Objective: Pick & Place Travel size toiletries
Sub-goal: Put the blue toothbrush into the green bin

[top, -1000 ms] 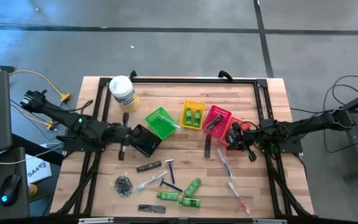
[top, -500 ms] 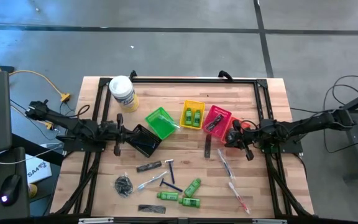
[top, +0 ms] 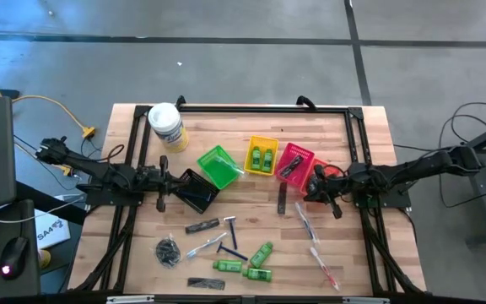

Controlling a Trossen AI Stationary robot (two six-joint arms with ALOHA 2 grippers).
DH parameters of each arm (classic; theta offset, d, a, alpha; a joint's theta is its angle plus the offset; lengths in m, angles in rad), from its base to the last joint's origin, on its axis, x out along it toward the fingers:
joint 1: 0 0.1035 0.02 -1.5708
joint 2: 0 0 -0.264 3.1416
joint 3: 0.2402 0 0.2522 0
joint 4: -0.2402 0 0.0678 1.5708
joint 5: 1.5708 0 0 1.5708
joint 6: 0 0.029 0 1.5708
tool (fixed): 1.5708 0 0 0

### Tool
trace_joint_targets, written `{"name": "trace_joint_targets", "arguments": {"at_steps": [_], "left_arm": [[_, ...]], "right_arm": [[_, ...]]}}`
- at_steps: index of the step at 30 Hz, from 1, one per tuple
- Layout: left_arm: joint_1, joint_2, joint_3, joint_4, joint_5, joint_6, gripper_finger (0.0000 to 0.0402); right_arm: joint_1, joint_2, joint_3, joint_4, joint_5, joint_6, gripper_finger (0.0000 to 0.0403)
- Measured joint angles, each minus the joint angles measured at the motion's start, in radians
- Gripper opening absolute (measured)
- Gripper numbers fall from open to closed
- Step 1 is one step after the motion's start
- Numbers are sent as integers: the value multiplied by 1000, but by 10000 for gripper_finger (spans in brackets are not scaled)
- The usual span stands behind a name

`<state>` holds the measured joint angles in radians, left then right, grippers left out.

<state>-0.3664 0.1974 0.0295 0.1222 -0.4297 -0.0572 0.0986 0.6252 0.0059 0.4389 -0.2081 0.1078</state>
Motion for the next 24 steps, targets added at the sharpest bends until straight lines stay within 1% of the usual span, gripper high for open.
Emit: {"name": "trace_joint_targets", "arguments": {"at_steps": [14,19,24], "left_arm": [[0,0,3,0,5,4,0],[0,0,3,18,100,26,0],[0,0,3,5,105,26,0]], "right_arm": [[0,34,0,31,0,1,2],[0,35,0,59,0,1,2],[0,35,0,60,0,1,2]]}}
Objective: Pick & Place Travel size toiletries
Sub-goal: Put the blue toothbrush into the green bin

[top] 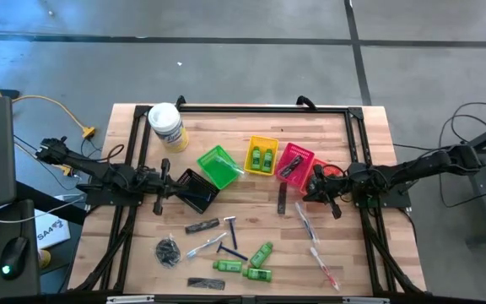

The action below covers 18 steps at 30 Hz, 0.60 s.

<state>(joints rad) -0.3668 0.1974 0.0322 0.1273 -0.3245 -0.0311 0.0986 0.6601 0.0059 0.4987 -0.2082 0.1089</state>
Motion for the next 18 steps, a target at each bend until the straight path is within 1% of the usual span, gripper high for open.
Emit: {"name": "trace_joint_targets", "arguments": {"at_steps": [10,15,18], "left_arm": [[0,0,0,-23,-4,-9,0],[0,27,1,-16,1,-94,0],[0,74,20,-39,2,-126,0]], "right_arm": [[0,0,0,0,0,0,2],[0,0,0,-1,0,0,2],[0,0,0,0,0,0,2]]}}
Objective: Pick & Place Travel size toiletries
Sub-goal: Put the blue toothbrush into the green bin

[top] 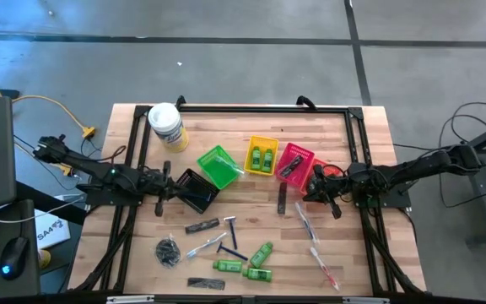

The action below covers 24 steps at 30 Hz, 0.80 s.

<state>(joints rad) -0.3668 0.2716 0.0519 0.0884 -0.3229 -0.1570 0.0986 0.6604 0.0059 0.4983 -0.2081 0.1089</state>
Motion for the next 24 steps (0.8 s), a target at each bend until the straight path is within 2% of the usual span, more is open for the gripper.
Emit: {"name": "trace_joint_targets", "arguments": {"at_steps": [4,12,18,24], "left_arm": [[-9,127,70,6,2,-9,0],[-60,380,253,-17,-70,-9,0],[-60,478,329,-29,-132,-35,0],[-60,568,378,-57,-137,-103,14]], "right_arm": [[0,0,0,4,0,19,2],[0,0,0,5,0,22,2],[0,0,0,-1,-2,22,2],[0,0,0,-3,-3,22,2]]}}
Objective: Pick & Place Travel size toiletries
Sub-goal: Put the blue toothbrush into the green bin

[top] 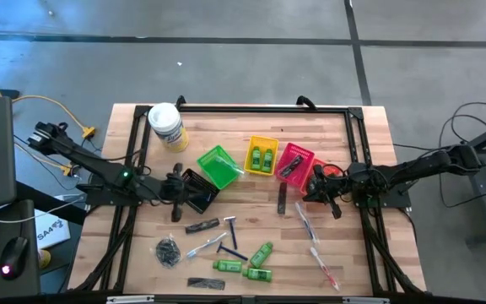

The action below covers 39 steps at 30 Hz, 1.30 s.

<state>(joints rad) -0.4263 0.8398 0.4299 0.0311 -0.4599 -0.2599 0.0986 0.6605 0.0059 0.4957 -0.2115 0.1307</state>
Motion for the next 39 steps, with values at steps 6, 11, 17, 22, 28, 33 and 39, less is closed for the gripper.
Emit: {"name": "trace_joint_targets", "arguments": {"at_steps": [6,11,17,22,28,33,39], "left_arm": [[0,39,38,-40,-56,1,17],[0,4,40,-64,-66,46,17],[0,-14,41,-79,-63,45,18],[0,-14,41,-135,-51,44,18],[0,-14,41,-145,-46,35,18],[0,-14,41,-144,-45,35,18],[0,-14,41,-144,-45,34,18]], "right_arm": [[0,0,0,2,6,7,2],[5,1,39,-58,79,114,2],[162,54,256,-423,226,202,2],[333,200,476,-788,365,439,2],[504,420,693,-1010,416,693,2],[553,603,790,-1155,415,824,2],[523,745,795,-1178,332,888,7]]}}
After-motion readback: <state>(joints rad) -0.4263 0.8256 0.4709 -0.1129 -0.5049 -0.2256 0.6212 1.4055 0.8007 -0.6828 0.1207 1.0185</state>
